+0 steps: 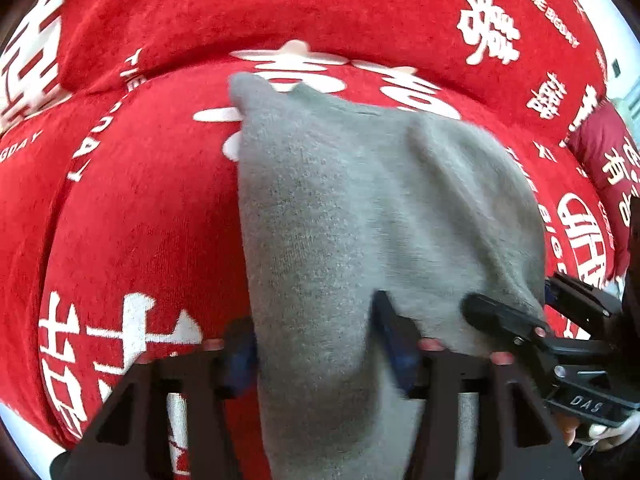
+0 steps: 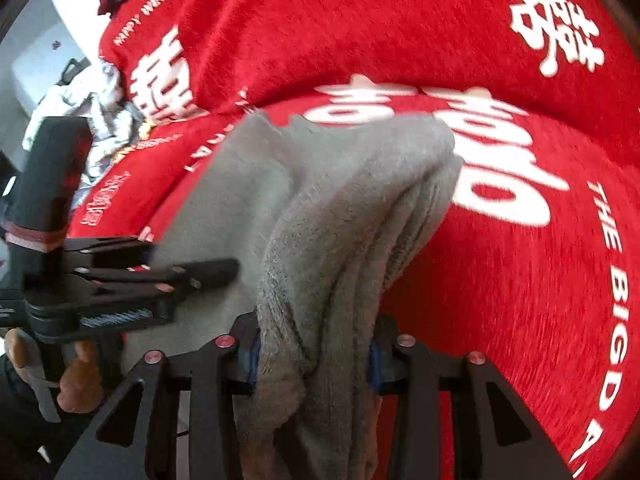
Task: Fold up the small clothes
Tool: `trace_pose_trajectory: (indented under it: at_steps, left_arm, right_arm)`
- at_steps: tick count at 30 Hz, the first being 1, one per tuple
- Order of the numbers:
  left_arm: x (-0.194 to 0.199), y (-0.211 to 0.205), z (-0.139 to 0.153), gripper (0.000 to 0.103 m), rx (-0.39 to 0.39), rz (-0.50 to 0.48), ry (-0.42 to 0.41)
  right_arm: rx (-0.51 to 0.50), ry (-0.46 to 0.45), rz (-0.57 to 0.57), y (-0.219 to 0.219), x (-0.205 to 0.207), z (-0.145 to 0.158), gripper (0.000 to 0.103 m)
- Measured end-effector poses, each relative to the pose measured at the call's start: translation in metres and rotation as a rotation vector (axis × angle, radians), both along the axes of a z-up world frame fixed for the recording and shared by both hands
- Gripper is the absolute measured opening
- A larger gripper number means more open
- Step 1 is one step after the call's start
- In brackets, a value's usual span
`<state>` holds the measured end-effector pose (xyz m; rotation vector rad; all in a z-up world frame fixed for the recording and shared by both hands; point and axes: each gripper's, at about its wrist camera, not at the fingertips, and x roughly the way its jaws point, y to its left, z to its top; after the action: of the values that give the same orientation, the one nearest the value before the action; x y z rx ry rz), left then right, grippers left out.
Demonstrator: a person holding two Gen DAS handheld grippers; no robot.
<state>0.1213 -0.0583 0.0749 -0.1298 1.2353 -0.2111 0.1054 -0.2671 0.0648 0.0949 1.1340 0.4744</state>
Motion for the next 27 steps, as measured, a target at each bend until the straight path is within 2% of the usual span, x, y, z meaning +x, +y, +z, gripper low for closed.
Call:
trace_pose_trajectory:
  at_steps: [1, 4, 8, 11, 14, 16, 17, 18, 19, 20, 21, 22, 23, 24, 25, 27]
  left_arm:
    - [0.003, 0.004, 0.0, 0.089, 0.031, 0.025, 0.006]
    - [0.003, 0.018, 0.008, 0.09, 0.016, 0.054, 0.022]
    - [-0.004, 0.04, 0.033, 0.09, -0.003, 0.097, -0.032]
    - [0.007, 0.038, 0.042, 0.09, -0.016, 0.099, -0.045]
    - [0.025, 0.024, 0.044, 0.09, 0.011, 0.084, -0.056]
    - [0.044, 0.012, 0.041, 0.09, 0.07, 0.074, -0.052]
    - [0.051, 0.009, 0.038, 0.09, 0.101, 0.077, -0.048]
    - [0.061, 0.007, 0.028, 0.09, 0.182, 0.092, -0.035]
    - [0.067, 0.007, 0.019, 0.09, 0.241, 0.1, -0.012]
    - [0.074, 0.008, 0.006, 0.09, 0.262, 0.096, 0.028]
    - [0.079, 0.011, -0.005, 0.098, 0.251, 0.1, 0.054]
    - [0.082, 0.017, -0.01, 0.103, 0.234, 0.133, 0.051]
    - [0.083, 0.021, -0.012, 0.103, 0.224, 0.139, 0.05]
    - [0.084, 0.022, -0.012, 0.103, 0.213, 0.131, 0.059]
    - [0.085, 0.023, -0.011, 0.103, 0.213, 0.125, 0.061]
    - [0.083, 0.024, 0.0, 0.103, 0.224, 0.109, 0.054]
  right_arm:
    - [0.005, 0.026, -0.025, -0.006, 0.002, -0.004, 0.065]
    - [0.032, 0.069, -0.076, -0.023, 0.006, -0.002, 0.067]
    - [0.054, -0.007, -0.105, -0.04, 0.005, 0.032, 0.071]
    - [0.064, -0.042, -0.131, -0.046, 0.025, 0.047, 0.079]
    - [0.041, 0.003, -0.136, -0.042, 0.057, 0.036, 0.079]
    - [0.031, 0.039, -0.143, -0.037, 0.075, 0.026, 0.077]
    - [0.029, 0.038, -0.121, -0.032, 0.081, 0.023, 0.074]
    - [-0.008, 0.02, -0.072, -0.022, 0.084, 0.021, 0.065]
    - [-0.061, 0.012, -0.046, -0.017, 0.086, 0.018, 0.057]
    - [-0.154, 0.016, -0.029, -0.01, 0.09, 0.009, 0.054]
    - [-0.224, 0.04, -0.038, -0.009, 0.095, -0.002, 0.053]
    - [-0.241, 0.061, -0.059, -0.013, 0.099, -0.012, 0.053]
    - [-0.198, 0.067, -0.086, -0.022, 0.103, -0.018, 0.054]
    - [-0.172, 0.072, -0.111, -0.029, 0.106, -0.02, 0.06]
    - [-0.171, 0.078, -0.119, -0.032, 0.108, -0.021, 0.064]
    - [-0.2, 0.067, -0.123, -0.03, 0.106, -0.014, 0.065]
